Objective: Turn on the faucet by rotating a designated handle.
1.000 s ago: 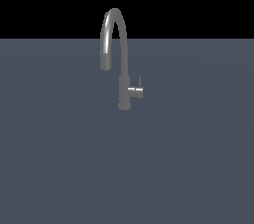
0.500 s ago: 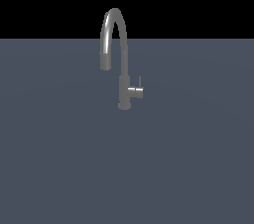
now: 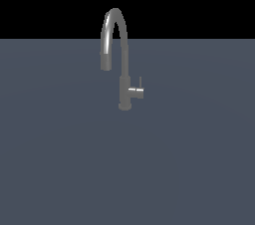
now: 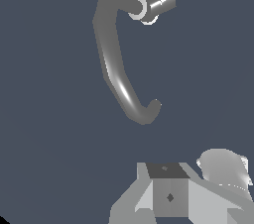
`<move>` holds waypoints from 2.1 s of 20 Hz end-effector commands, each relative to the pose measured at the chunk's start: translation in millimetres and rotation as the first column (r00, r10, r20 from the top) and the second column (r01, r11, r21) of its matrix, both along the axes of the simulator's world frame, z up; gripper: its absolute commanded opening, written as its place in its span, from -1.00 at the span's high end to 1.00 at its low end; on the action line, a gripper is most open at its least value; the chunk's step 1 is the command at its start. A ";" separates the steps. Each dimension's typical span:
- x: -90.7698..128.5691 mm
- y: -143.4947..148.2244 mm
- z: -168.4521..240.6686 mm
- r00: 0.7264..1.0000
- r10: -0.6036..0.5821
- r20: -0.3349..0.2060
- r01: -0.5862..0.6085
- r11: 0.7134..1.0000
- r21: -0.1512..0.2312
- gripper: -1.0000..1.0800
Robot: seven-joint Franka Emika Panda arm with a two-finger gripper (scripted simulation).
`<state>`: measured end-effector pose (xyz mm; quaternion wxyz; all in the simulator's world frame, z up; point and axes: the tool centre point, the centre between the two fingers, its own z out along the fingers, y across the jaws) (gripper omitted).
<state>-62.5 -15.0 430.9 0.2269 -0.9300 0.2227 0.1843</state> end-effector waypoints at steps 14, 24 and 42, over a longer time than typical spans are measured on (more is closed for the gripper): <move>85.1 -24.3 -72.0 0.936 -0.236 -0.263 0.300 0.924 0.238 1.00; 132.2 -41.6 -142.5 0.806 -0.343 -0.483 0.536 0.770 0.346 1.00; 174.2 -46.8 -280.0 0.479 -0.345 -0.807 0.856 0.388 0.342 1.00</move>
